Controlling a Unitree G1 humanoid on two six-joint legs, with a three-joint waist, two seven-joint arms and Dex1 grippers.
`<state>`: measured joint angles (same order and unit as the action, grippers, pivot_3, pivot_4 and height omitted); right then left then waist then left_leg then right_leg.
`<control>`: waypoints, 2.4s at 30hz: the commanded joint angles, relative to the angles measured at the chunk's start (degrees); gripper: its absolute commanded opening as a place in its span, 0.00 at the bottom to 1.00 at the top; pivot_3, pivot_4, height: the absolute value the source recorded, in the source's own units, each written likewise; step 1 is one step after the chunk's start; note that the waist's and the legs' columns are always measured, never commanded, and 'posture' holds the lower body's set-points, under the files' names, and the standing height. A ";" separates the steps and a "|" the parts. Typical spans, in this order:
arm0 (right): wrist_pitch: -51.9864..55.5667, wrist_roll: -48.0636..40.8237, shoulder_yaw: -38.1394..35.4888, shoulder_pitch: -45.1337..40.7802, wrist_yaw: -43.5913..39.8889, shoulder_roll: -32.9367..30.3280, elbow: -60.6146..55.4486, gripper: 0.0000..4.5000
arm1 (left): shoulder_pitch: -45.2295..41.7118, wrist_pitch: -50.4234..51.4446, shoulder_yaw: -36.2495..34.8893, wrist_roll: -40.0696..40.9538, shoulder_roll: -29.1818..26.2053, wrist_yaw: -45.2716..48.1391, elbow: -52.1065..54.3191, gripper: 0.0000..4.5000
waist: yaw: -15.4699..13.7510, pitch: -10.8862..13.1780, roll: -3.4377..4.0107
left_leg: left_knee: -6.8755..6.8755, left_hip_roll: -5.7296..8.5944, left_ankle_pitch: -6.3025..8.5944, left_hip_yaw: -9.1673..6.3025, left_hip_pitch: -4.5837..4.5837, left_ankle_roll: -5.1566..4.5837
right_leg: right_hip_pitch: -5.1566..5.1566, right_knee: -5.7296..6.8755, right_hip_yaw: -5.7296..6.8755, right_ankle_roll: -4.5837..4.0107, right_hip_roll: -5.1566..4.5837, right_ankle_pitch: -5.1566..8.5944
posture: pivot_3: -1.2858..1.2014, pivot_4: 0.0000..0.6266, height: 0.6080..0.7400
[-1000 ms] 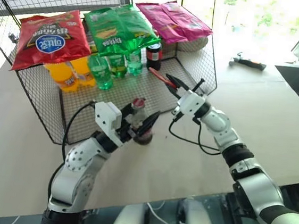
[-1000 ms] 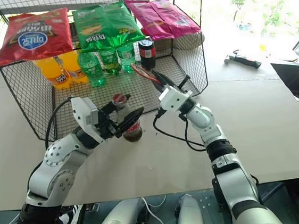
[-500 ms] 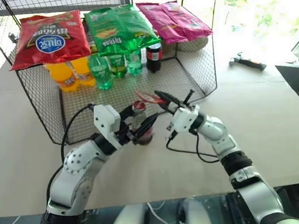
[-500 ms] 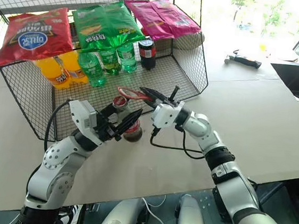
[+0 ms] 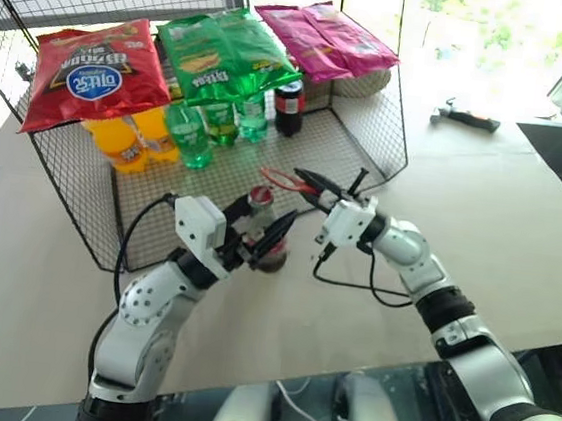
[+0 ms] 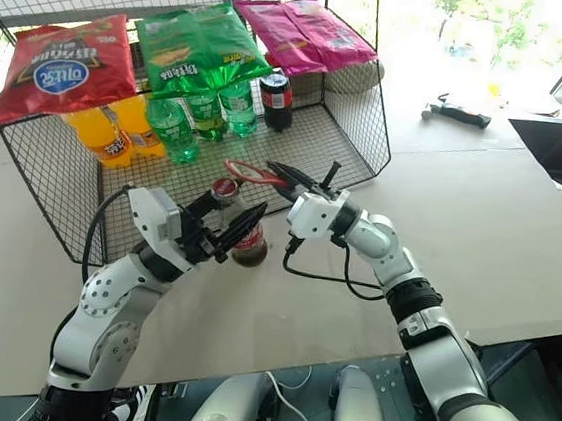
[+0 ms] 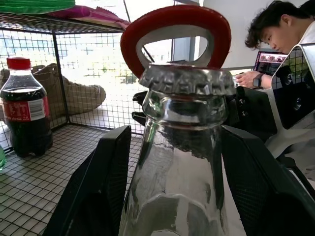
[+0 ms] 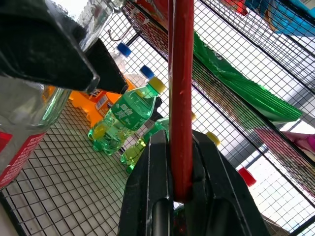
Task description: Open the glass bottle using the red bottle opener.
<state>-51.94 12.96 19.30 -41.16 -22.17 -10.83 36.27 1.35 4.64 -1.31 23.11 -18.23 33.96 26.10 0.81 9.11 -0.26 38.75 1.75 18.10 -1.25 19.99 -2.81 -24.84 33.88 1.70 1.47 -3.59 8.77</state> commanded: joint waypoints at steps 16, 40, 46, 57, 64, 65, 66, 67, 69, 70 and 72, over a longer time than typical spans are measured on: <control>-0.84 -0.07 -0.57 -0.23 0.59 0.51 -2.56 0.00 | -1.08 -1.74 0.24 -0.38 -0.55 0.18 -0.79 0.33 | -0.03 -0.01 0.00 | 0.00 0.01 0.00 0.03 -0.02 0.00 | 0.01 0.02 0.01 0.00 0.00 0.00 | 0.52 0.24 0.96; -2.12 30.59 7.07 -2.95 18.37 -3.17 -2.09 0.00 | 0.76 0.20 0.55 0.16 -0.70 -1.00 0.84 0.33 | 0.05 -0.19 -0.02 | 0.00 0.00 -0.01 0.23 -0.25 0.01 | 0.09 0.10 -0.16 0.00 0.04 0.00 | 0.52 0.24 0.96; -3.31 31.92 9.45 -3.27 21.26 -2.92 0.48 0.00 | 1.12 0.17 0.52 0.24 -0.86 -0.98 0.56 0.33 | 0.13 -0.30 -0.03 | 0.00 0.00 -0.01 0.30 -0.27 0.02 | 0.09 0.11 -0.21 0.00 0.04 0.00 | 0.52 0.24 0.96; -7.95 28.08 13.85 -3.55 17.74 0.35 8.00 0.00 | 0.07 1.44 0.74 0.33 -0.74 -1.76 0.70 0.33 | 0.35 -0.87 0.13 | 0.00 -0.03 -0.01 0.35 -0.45 0.00 | 0.22 0.12 -0.27 0.00 0.09 0.01 | 0.52 0.24 0.96; -7.35 28.39 14.25 -4.71 17.62 2.19 11.33 0.00 | -0.14 1.99 0.87 0.29 -0.66 -2.14 1.07 0.33 | 0.58 -1.01 0.24 | -0.02 -0.07 0.05 0.45 -0.60 -0.11 | 0.29 0.18 -0.38 0.00 0.15 0.01 | 0.52 0.24 0.96; -7.17 28.37 14.30 -4.88 17.44 2.47 11.85 0.00 | -0.20 2.10 0.85 0.31 -0.65 -2.17 1.13 0.33 | 0.68 -1.02 0.24 | -0.02 -0.07 0.07 0.46 -0.65 -0.14 | 0.34 0.18 -0.39 0.00 0.15 0.01 | 0.52 0.24 0.96; -6.64 28.14 14.26 -4.96 17.06 2.77 12.41 0.00 | -0.24 2.18 0.87 0.29 -0.63 -2.19 1.21 0.33 | 0.76 -1.03 0.23 | -0.04 -0.07 0.07 0.46 -0.68 -0.14 | 0.37 0.18 -0.40 0.00 0.16 0.01 | 0.52 0.24 0.96; -6.43 28.34 14.52 -5.23 17.06 2.91 12.87 0.00 | -0.24 2.24 0.93 0.25 -0.58 -2.24 1.31 0.33 | 0.76 -1.03 0.24 | -0.05 -0.07 0.09 0.45 -0.71 -0.16 | 0.40 0.18 -0.39 0.00 0.15 0.02 | 0.52 0.24 0.96; -6.79 29.10 14.91 -5.70 17.74 2.91 13.13 0.00 | -0.21 2.32 1.00 0.20 -0.48 -2.30 1.45 0.33 | 0.74 -1.04 0.27 | -0.05 -0.06 0.08 0.45 -0.71 -0.16 | 0.41 0.17 -0.39 0.00 0.13 0.02 | 0.52 0.24 0.96; -7.15 29.66 15.10 -5.89 18.34 2.75 12.89 0.00 | -0.20 2.34 0.99 0.21 -0.46 -2.31 1.47 0.33 | 0.75 -1.04 0.27 | -0.05 -0.05 0.08 0.45 -0.71 -0.16 | 0.41 0.16 -0.39 0.00 0.12 0.02 | 0.52 0.24 0.96; -7.91 30.39 15.35 -6.15 19.32 2.32 12.24 0.00 | -0.20 2.35 0.97 0.21 -0.48 -2.35 1.49 0.33 | 0.76 -1.05 0.27 | -0.05 -0.05 0.08 0.46 -0.71 -0.15 | 0.42 0.15 -0.41 0.00 0.12 0.02 | 0.52 0.24 0.96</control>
<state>-57.71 36.04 26.27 -48.34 0.44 -9.36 48.20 1.89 5.90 -2.64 23.70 -19.06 31.67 26.89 1.57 8.06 0.01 38.69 1.70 18.18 -0.79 19.28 -2.96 -24.42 34.03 1.30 1.47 -3.47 8.78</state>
